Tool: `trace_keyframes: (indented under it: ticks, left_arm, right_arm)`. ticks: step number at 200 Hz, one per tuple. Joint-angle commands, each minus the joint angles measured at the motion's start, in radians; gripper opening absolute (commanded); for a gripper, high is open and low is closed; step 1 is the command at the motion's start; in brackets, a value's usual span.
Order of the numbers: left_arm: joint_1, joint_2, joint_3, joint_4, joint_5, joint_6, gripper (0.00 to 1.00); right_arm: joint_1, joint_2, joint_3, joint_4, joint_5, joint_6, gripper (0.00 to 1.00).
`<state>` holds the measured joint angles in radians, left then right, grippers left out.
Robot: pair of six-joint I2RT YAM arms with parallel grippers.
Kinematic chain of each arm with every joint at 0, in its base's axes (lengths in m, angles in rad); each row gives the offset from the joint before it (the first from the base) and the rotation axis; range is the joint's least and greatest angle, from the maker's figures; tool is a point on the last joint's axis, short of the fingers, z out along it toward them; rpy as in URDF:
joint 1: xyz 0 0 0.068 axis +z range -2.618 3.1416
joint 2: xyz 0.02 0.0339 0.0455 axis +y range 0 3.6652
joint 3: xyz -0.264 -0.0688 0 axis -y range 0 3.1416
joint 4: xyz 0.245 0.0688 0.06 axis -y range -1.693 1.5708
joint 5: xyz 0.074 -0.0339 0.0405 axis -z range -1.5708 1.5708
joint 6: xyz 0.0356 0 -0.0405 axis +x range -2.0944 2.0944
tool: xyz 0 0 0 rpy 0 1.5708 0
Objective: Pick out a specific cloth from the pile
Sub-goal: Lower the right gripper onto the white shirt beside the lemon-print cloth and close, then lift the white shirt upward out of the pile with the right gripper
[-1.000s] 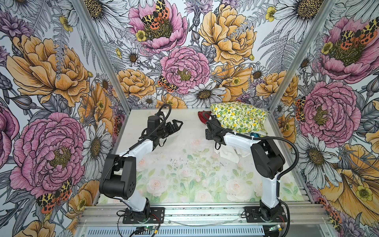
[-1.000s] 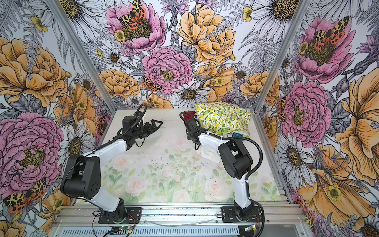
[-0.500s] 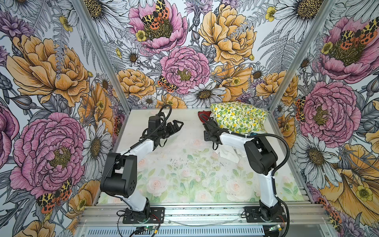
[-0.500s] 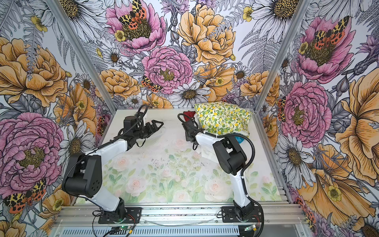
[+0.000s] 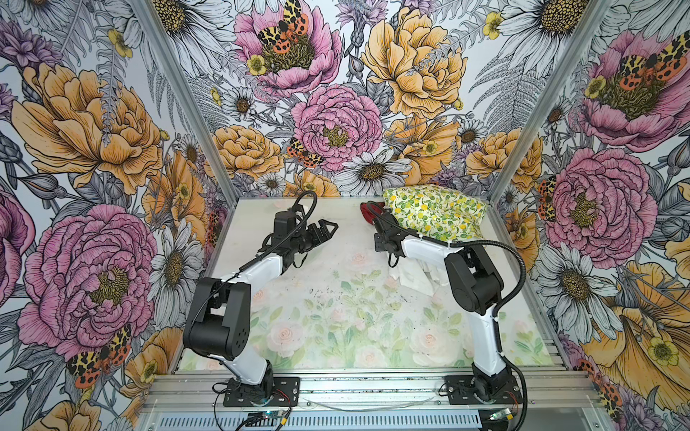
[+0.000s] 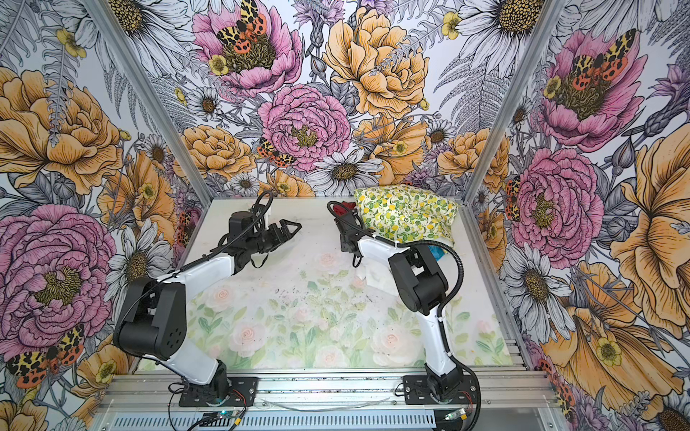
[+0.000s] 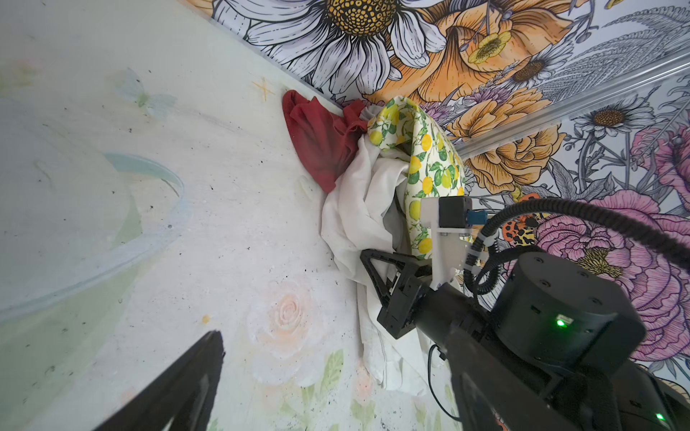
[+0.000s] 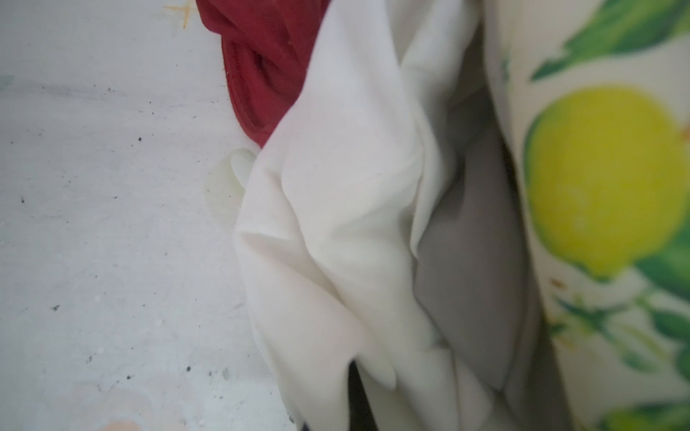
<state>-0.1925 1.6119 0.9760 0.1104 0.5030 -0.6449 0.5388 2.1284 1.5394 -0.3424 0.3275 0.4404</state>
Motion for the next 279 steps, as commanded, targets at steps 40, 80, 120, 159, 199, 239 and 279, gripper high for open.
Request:
trace_keyframes:
  ticks: [40,80,120,159,199,239,279]
  left_arm:
    - [-0.029,-0.054,-0.021,0.016,-0.059,0.051,0.93]
    - [-0.058,-0.088,-0.023,-0.023,-0.111,0.102,0.93]
    - [-0.107,-0.116,-0.019,-0.055,-0.144,0.155,0.93]
    - [-0.141,-0.130,-0.015,-0.079,-0.167,0.195,0.94]
    - [-0.159,-0.141,-0.017,-0.089,-0.191,0.218,0.94]
    - [-0.171,-0.133,-0.019,-0.089,-0.201,0.226,0.94]
    - [-0.177,-0.132,-0.020,-0.087,-0.204,0.234,0.94]
  right_arm:
    - [0.001,-0.238,0.018,0.009,0.008,-0.061,0.00]
    - [0.001,-0.360,0.038,0.012,0.048,-0.111,0.00]
    - [0.001,-0.429,0.097,0.014,0.083,-0.180,0.00]
    - [0.001,-0.420,0.232,0.012,0.107,-0.264,0.00]
    - [-0.005,-0.364,0.388,0.011,0.096,-0.334,0.00]
    - [-0.005,-0.327,0.538,0.012,0.043,-0.349,0.00]
    - [0.009,-0.280,0.720,0.010,-0.029,-0.355,0.00]
